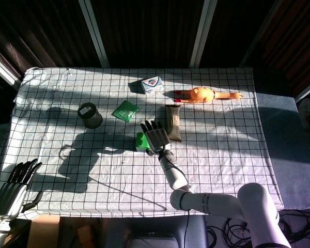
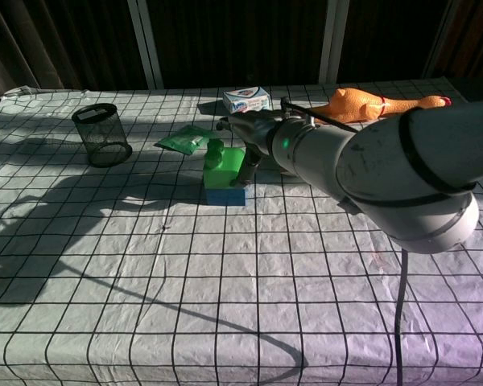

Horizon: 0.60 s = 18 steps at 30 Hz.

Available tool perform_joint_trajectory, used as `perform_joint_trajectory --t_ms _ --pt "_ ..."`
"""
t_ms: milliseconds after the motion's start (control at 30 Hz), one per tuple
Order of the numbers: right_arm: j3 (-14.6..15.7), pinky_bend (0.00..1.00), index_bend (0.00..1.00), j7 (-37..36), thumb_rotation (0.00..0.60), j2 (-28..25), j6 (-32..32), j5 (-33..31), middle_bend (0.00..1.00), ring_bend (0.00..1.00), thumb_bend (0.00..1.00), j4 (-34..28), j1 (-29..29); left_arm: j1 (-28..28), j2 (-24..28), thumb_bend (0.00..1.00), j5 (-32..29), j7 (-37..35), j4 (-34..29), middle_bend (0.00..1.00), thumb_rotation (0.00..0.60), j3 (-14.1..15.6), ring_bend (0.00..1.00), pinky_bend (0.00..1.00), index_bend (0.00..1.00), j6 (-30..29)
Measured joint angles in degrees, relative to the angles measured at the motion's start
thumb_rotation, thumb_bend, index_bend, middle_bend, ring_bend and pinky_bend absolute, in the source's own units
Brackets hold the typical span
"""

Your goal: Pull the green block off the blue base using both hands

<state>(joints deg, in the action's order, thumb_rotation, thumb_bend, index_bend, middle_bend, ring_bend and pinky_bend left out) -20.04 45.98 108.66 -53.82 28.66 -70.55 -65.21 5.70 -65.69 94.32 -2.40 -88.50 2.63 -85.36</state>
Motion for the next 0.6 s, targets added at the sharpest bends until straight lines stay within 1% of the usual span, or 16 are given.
perform_joint_trajectory --t_ms 33,67,100,167,200,333,433,600 --pt "0.0 0.01 0.24 0.0 0.600 0.0 0.0 0.0 0.19 0.03 0.20 0.0 0.0 0.0 0.0 0.38 0.0 0.0 0.0 0.00 0.600 0.0 0.00 0.01 0.00 0.0" --pt "0.0 0.04 0.30 0.0 0.600 0.0 0.1 -0.1 0.24 0.07 0.20 0.1 0.0 0.0 0.0 0.38 -0.1 0.0 0.0 0.00 0.600 0.0 0.00 0.01 0.00 0.1" --pt "0.1 0.08 0.38 0.0 0.600 0.1 0.2 -0.3 0.30 0.13 0.20 0.2 0.0 0.1 0.0 0.38 -0.1 0.1 0.0 0.00 0.600 0.0 0.00 0.01 0.00 0.1" --pt "0.1 0.16 0.48 -0.3 0.600 0.2 0.4 -0.5 0.37 0.21 0.20 0.7 0.0 0.1 0.0 0.38 -0.2 0.0 0.0 0.00 0.600 -0.1 0.00 0.01 0.00 0.2" --pt "0.1 0.19 0.51 -0.7 0.600 0.4 0.4 -0.3 0.39 0.24 0.20 1.1 -0.1 0.1 0.0 0.38 -0.3 0.0 0.0 0.00 0.600 -0.1 0.00 0.01 0.00 0.2" --pt "0.2 0.24 0.60 -1.8 0.600 1.0 -0.2 1.2 0.45 0.30 0.20 2.1 0.0 0.2 0.1 0.38 -0.2 -0.2 0.0 0.00 0.600 -0.1 0.00 0.01 0.00 0.2" --pt "0.3 0.28 0.67 -2.4 0.600 1.2 -1.1 2.5 0.48 0.35 0.22 2.4 0.2 0.2 0.1 0.38 -0.1 -0.2 0.1 0.00 0.600 -0.1 0.00 0.01 0.00 0.1" --pt "0.9 0.30 0.77 -4.1 0.600 0.8 -2.3 6.4 0.55 0.40 0.26 1.5 0.9 0.3 0.2 0.38 0.0 -0.6 0.1 0.00 0.600 0.0 0.00 0.01 0.00 0.3"
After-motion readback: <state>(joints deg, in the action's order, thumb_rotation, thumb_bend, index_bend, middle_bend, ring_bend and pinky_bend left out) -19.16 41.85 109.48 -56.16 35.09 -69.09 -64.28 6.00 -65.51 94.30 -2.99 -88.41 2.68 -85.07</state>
